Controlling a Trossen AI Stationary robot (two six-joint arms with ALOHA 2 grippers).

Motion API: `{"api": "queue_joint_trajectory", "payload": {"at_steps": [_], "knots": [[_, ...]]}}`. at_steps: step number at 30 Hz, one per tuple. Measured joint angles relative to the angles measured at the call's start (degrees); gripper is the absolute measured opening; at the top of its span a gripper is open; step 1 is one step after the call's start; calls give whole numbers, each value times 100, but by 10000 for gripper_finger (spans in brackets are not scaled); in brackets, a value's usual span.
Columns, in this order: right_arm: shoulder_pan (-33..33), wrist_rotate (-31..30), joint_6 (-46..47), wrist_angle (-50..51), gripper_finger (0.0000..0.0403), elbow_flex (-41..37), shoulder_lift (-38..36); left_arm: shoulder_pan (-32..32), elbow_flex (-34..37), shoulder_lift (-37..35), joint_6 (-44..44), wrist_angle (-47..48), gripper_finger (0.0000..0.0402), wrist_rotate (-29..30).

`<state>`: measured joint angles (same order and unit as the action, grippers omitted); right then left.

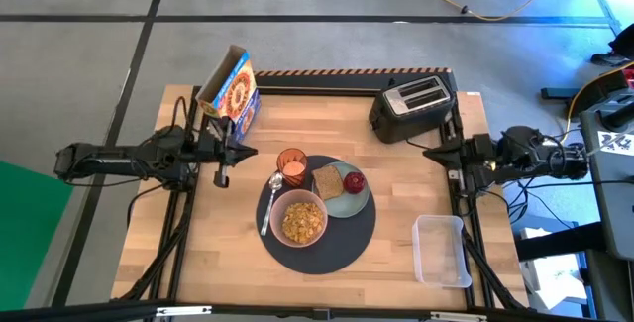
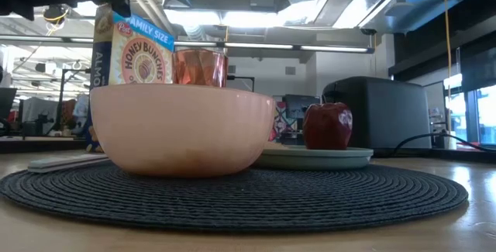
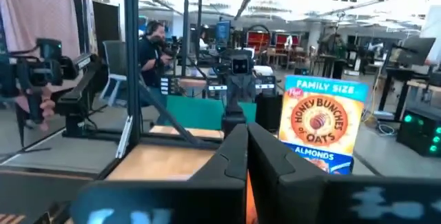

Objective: Arrange a breakfast setting
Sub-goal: Return to Home Position

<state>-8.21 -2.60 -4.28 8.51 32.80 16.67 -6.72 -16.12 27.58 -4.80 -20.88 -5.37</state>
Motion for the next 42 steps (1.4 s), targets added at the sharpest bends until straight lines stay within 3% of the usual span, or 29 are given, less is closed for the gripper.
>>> {"api": "queue_joint_trajectory", "payload": {"at_steps": [8, 12, 15, 22, 33, 42], "knots": [[0, -450, -42, 753, 0, -302, -1157, 0, 623, -467, 18, -21, 1, 22], [0, -387, -52, 840, 0, -483, -1638, 0, 1234, -730, 56, -884, 1, 81], [0, -370, -26, 898, 0, -651, -1642, -2, 1565, -841, 175, -1619, 1, 194], [0, -480, -16, 810, 0, -982, -1642, 7, 1569, -862, 127, -1524, 0, -263], [0, -471, 20, 730, 0, -1098, -1648, 7, 1569, -858, 117, -1120, 0, -270], [0, -541, 418, -971, 0, -2349, -1648, 7, 1569, -858, 132, -784, 0, -270]]}}
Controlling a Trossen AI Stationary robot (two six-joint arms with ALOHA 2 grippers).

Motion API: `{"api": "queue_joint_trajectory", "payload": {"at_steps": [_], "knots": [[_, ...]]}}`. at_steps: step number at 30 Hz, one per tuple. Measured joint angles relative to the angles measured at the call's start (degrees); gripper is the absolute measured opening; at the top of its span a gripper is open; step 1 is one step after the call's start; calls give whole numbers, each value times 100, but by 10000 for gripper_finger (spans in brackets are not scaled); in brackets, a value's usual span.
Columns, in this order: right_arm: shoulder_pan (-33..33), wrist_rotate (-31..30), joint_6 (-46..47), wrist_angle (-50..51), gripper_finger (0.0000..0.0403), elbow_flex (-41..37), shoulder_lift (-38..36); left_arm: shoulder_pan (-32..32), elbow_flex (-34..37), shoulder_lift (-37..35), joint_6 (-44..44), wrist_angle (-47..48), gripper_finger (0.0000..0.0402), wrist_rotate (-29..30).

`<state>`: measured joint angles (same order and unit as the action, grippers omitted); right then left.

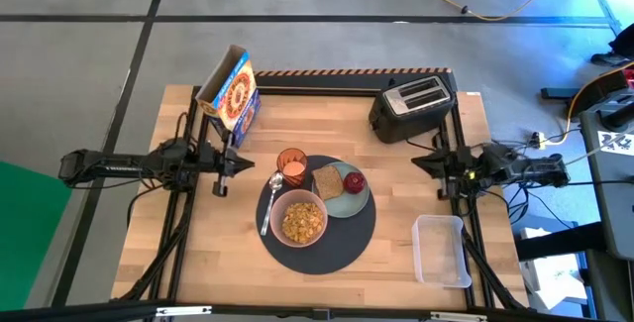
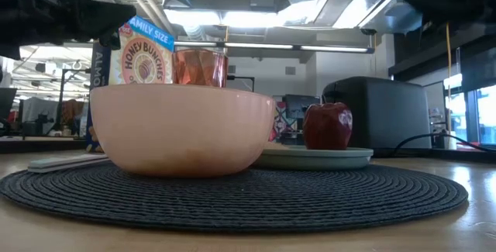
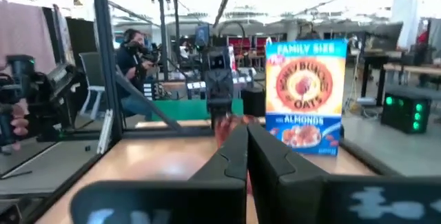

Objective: Arrange a breakfast setting
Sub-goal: Return to Home Position

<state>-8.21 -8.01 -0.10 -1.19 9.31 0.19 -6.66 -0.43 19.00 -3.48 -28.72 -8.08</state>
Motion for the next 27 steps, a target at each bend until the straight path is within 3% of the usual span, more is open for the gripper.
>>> {"api": "queue_joint_trajectory", "payload": {"at_steps": [6, 12, 27], "knots": [[0, 15, 470, -1087, 0, -840, -1, -2, 0, 0, 139, 318, 0, -5], [0, 104, 774, -641, 0, -890, 52, -2, 0, 0, 139, 509, 0, -9], [-2, 113, 594, -903, 0, -889, 44, 85, 0, 134, 151, 872, 0, -300]]}}
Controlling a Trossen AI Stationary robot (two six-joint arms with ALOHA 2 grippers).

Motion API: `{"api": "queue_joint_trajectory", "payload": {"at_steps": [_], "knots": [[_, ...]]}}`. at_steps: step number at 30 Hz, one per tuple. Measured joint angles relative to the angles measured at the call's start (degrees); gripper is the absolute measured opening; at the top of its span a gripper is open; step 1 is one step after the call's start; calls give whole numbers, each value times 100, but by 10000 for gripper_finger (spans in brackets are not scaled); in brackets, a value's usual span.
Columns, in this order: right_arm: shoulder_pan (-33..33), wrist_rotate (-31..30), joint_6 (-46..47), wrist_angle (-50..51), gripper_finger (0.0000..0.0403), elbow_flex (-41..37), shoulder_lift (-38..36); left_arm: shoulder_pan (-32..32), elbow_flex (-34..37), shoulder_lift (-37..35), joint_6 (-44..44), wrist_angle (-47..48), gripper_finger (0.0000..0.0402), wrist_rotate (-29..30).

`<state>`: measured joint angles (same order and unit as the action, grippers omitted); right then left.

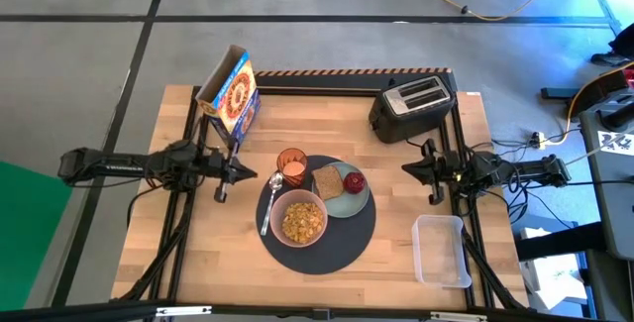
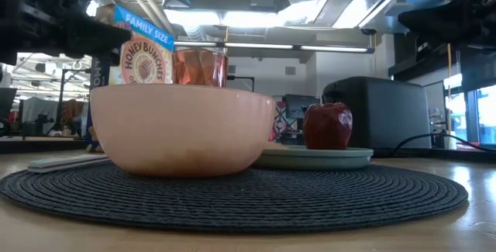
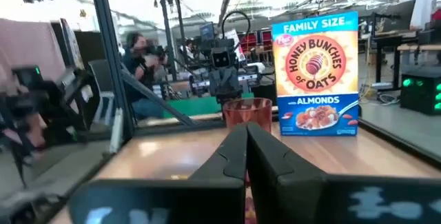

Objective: Arrange a breakfast setting
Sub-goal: Return to Home Position

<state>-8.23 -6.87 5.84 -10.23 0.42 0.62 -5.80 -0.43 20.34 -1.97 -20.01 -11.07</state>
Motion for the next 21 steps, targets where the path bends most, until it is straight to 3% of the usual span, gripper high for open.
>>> {"api": "queue_joint_trajectory", "payload": {"at_steps": [2, 4, 9, 16, 21], "knots": [[0, 0, -238, 105, 0, -2, 0, -3, 0, 14, 230, -51, 0, 620], [0, 4, -423, 104, 0, -2, 0, -9, -6, -89, 571, -360, 0, 837], [0, 420, -770, 85, 0, -2, 0, -2, -138, -711, 422, -388, 0, 341], [0, 604, -487, 135, 1, -2, 0, -2, -144, -1958, 861, 1350, 0, -80], [0, 603, -462, 162, 1, -2, 0, 2, -168, -2020, 560, 1489, 0, -655]]}}
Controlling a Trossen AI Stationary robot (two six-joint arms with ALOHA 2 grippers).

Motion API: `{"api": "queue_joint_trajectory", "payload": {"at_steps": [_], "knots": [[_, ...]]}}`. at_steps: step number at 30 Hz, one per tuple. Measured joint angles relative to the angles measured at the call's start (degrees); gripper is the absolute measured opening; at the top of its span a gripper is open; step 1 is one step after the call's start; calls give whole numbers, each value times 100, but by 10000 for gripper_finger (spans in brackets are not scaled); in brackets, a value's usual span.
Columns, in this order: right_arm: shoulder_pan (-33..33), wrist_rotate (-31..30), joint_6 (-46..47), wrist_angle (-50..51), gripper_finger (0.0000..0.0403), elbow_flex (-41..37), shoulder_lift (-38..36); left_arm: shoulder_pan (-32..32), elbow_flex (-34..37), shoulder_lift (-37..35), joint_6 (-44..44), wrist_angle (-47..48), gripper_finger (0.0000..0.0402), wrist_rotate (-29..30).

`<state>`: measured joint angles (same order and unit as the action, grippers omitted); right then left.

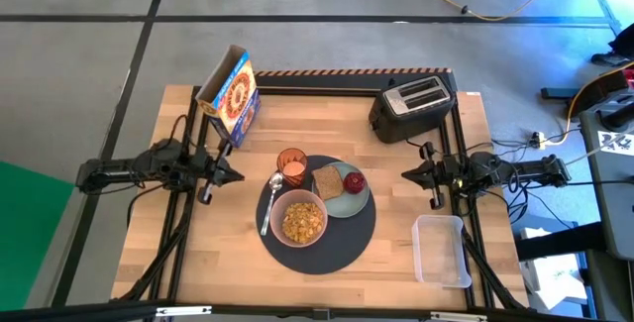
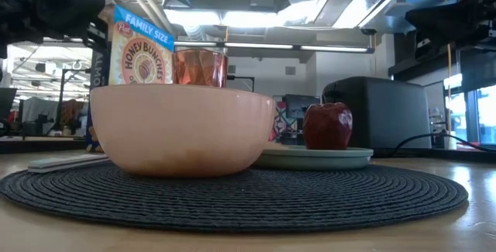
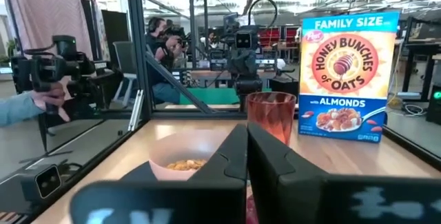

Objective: Arrange a breakfast setting
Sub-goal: Return to Home Position

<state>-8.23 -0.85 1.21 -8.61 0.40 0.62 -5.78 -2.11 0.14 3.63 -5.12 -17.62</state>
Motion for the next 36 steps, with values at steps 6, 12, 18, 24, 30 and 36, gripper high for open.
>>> {"api": "queue_joint_trajectory", "payload": {"at_steps": [6, 12, 18, 24, 30, 36], "knots": [[0, -3, 0, 31, 1, 0, 0, -4, 166, 20, 321, 138, 0, 601], [0, -1, 0, 216, 1, 1, 0, -4, 165, 63, 227, 329, 0, 1378], [0, -2, 0, 406, 1, 0, -2, -4, 166, 63, 198, 347, 0, 1599], [0, 0, -1, 656, 1, 0, 0, -4, 166, 63, 196, 345, 0, 1602], [0, 3, -1, 731, 1, 2, 0, -4, 166, 63, 196, 343, 0, 1604], [0, 4, -2, 745, 1, 4, 0, -4, 166, 63, 196, 341, 0, 1606]]}}
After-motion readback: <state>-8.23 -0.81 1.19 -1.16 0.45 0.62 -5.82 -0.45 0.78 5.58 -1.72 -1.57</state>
